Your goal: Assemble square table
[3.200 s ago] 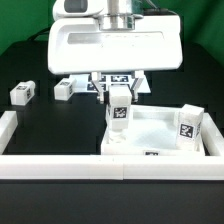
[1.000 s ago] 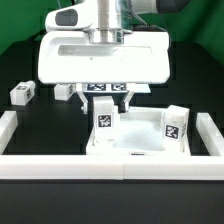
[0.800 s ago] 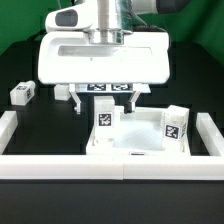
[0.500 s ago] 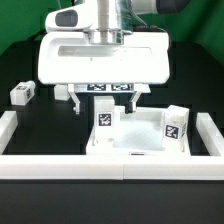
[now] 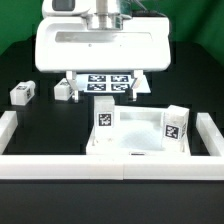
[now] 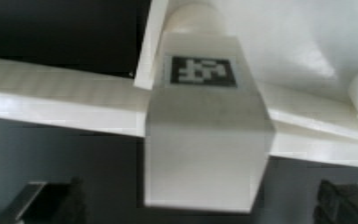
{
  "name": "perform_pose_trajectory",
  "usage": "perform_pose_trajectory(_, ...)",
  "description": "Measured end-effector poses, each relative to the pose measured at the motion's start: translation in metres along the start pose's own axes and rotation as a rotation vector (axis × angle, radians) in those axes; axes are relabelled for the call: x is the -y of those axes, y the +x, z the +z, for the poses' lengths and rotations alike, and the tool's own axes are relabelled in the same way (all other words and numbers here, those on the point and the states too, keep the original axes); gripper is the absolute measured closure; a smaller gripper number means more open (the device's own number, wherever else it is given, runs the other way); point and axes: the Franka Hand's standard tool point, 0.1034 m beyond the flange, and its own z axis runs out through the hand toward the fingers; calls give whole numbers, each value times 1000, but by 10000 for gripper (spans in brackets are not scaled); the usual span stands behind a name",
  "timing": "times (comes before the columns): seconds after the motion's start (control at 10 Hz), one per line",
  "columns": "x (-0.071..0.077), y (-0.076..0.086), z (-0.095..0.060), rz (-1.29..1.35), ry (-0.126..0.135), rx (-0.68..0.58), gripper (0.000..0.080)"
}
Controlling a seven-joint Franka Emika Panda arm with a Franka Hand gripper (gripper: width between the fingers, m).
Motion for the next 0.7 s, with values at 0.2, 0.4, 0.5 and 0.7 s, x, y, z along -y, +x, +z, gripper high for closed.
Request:
perform_pose_trajectory(0.2, 5, -3, 2, 19, 22, 31, 151)
perform_pose_trajectory(0.4, 10, -5, 7, 37, 79, 143, 151)
perform_pose_trajectory(0.5, 12, -7, 7, 39, 101, 214, 151)
perform_pose_trajectory(0.7, 5, -3, 8, 27, 104, 270, 151)
